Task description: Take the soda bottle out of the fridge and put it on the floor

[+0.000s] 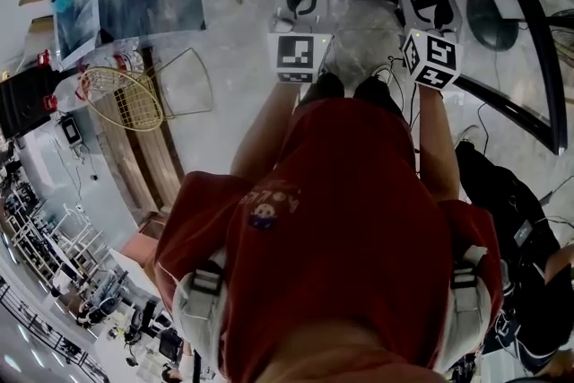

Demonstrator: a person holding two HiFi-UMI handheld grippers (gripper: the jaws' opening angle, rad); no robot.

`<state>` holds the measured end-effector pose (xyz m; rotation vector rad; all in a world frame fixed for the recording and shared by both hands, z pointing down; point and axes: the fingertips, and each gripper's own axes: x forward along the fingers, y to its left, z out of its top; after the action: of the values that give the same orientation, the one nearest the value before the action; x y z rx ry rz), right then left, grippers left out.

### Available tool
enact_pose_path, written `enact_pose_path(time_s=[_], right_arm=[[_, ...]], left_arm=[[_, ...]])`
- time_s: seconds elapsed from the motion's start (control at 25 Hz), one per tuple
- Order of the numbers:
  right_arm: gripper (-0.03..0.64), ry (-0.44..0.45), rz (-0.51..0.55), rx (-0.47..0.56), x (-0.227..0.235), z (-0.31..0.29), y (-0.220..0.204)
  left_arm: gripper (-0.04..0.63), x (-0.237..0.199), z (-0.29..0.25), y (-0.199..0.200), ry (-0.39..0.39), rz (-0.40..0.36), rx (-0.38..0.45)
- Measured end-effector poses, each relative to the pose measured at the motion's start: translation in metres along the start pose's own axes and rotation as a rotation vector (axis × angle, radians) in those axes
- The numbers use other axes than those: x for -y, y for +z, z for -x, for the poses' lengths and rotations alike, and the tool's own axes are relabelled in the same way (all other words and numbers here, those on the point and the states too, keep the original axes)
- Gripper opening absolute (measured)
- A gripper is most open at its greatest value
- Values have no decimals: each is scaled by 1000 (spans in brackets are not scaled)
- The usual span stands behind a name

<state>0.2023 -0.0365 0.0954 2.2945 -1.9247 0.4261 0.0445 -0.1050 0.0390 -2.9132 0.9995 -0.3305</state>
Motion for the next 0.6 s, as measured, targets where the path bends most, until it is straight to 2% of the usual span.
enact_pose_path(time_s=[0.2,0.4,0.6], right_arm=[[298,37,17,-70,-11,-18,-21],[298,60,43,-86,-15,-42,-33],[298,80,54,-116,-26,-54,-86]], left_arm=[[0,-12,-4,-23,19,23,-40],[0,-26,-19,-51,51,52,-50],[0,-18,-21,-100,54,83,-61]])
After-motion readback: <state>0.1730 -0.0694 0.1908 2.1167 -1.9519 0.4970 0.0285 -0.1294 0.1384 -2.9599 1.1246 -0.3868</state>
